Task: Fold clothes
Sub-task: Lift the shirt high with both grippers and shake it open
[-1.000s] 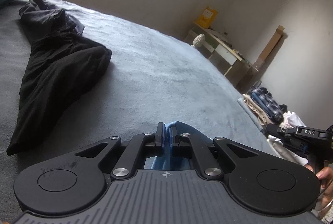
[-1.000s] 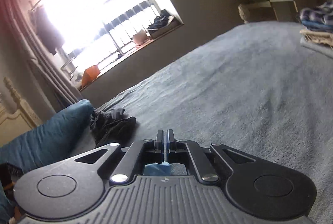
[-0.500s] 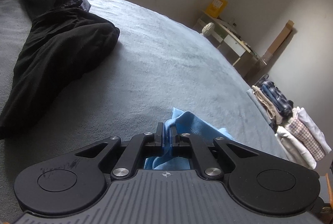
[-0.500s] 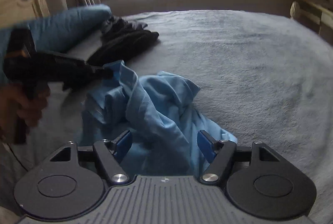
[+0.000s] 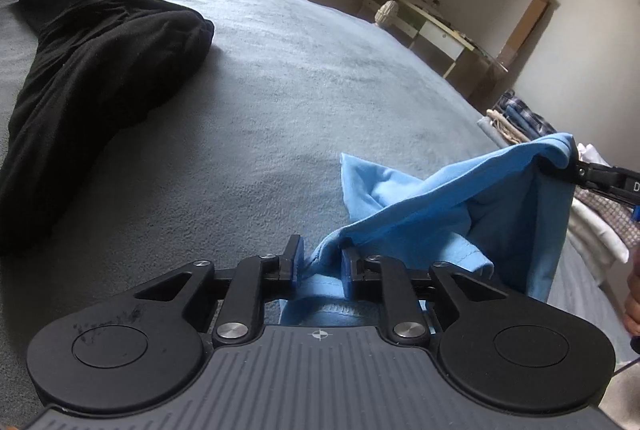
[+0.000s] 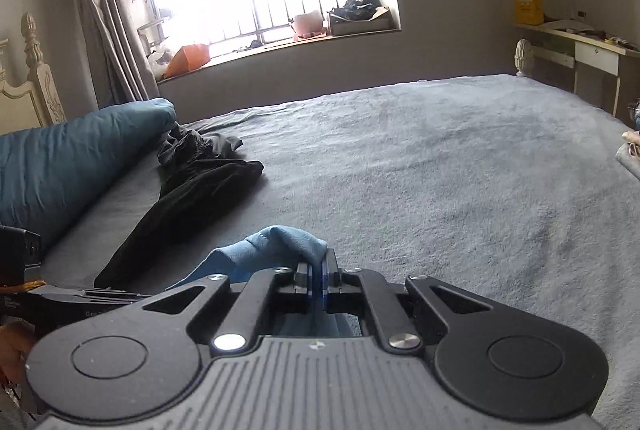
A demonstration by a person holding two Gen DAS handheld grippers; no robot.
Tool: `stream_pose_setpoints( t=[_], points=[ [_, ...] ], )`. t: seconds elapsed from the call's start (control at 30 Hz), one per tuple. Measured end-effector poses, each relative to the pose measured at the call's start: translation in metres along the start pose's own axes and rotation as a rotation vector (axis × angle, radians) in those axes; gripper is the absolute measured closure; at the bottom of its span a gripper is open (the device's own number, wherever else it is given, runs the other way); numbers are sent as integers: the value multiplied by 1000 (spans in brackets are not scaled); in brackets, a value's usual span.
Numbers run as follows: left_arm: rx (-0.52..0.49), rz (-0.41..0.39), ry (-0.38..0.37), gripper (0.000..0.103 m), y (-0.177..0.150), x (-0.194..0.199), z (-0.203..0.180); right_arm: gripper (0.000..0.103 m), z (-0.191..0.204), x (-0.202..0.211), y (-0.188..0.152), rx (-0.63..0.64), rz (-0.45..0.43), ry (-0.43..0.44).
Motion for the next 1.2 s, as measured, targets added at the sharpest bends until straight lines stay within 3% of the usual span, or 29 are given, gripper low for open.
stream_pose_setpoints(
  t=[0.2,0.33,0.4,0.6,0.7,1.2],
  points=[
    [37,26,19,79,-3,-8,12,99,-6,-2,1,-60,-1,25],
    [102,2,22,97,2,-12,18,99,-4,-1,-4,-46,3,11],
    [119,-28,38,98,7,-9,17,99,-5,0,-5,-44,3,-1],
    [161,-251,13,99,28,40,-7,99,-14,12,3,-75,-35,-28],
    [124,-344,-2,100,37,67,-30,100,-17,23,10,-98,-73,-35],
    [-74,-662,-116,100,86,176,-139,100,1,148,92,-19,-477,-53]
  ],
)
Point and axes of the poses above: each gripper's, at about its wrist camera, not at the fingertips, and x roughly against the way its jaws point, z to its left, y to its top, the point moved 3 cm from there along -x, roughly the way its jaws point, and after that the axes turned 3 degrees about -y, right-handed, at the moved point
